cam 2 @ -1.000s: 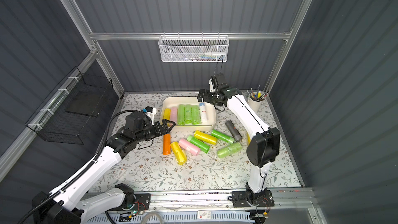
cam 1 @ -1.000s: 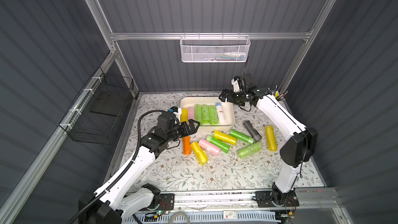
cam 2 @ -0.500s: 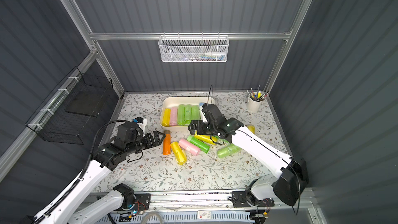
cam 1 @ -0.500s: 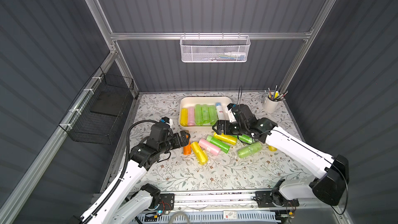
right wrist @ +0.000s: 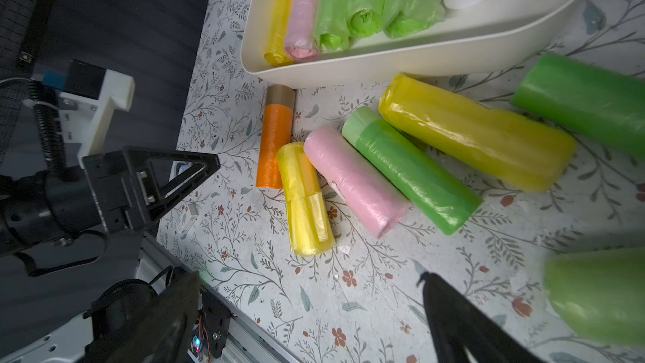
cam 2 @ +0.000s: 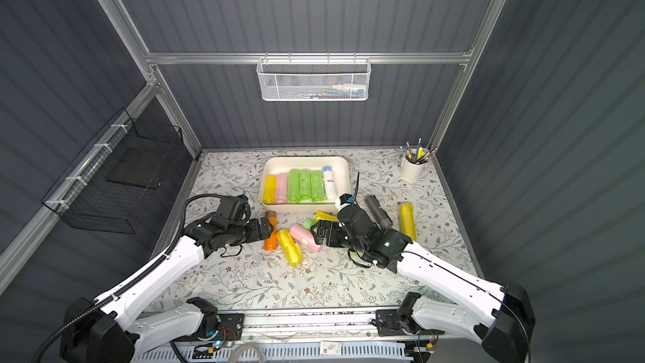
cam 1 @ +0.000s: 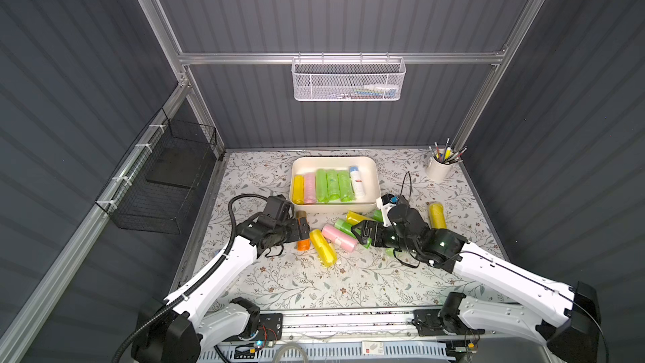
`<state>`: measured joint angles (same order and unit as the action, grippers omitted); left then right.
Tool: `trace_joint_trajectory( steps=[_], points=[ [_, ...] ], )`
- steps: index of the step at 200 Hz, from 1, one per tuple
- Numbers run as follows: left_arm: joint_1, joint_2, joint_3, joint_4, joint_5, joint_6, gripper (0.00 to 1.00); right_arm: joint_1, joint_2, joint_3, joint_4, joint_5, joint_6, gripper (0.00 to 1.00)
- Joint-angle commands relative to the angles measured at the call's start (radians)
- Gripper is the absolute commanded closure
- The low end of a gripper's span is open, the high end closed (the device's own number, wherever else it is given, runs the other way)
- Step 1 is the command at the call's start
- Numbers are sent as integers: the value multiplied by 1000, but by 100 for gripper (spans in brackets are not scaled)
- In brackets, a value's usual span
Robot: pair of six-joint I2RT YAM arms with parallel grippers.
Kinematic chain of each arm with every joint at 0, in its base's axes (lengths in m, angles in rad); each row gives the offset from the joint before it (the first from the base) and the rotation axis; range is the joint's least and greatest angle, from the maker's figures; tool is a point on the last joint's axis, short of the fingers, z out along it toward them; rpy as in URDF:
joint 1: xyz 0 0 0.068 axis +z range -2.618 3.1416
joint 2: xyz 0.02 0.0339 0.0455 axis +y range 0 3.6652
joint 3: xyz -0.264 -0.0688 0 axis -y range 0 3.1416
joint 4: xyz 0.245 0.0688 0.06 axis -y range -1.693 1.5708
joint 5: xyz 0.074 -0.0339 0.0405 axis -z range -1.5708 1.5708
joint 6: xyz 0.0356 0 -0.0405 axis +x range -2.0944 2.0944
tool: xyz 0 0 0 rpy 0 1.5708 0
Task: Put the roll of trash bags into the storage box
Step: Place the roll of trash bags in the storage box, then pick up the roll of trash bags from the center of the board.
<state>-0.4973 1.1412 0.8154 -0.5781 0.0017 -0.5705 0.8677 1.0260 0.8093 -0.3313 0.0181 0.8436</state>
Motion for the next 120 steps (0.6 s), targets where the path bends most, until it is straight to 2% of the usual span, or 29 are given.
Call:
trace_joint_trajectory(
  steps=[1,42,120],
  points=[
    [6,38,24,37,-38,31,5,5,-31,-50,51,31,41,1],
    [8,85,24,75,-29,43,12,5,-32,-135,97,31,69,1],
    [16,166,50,92,-32,64,18,5,-119,-272,221,21,111,1]
  ],
)
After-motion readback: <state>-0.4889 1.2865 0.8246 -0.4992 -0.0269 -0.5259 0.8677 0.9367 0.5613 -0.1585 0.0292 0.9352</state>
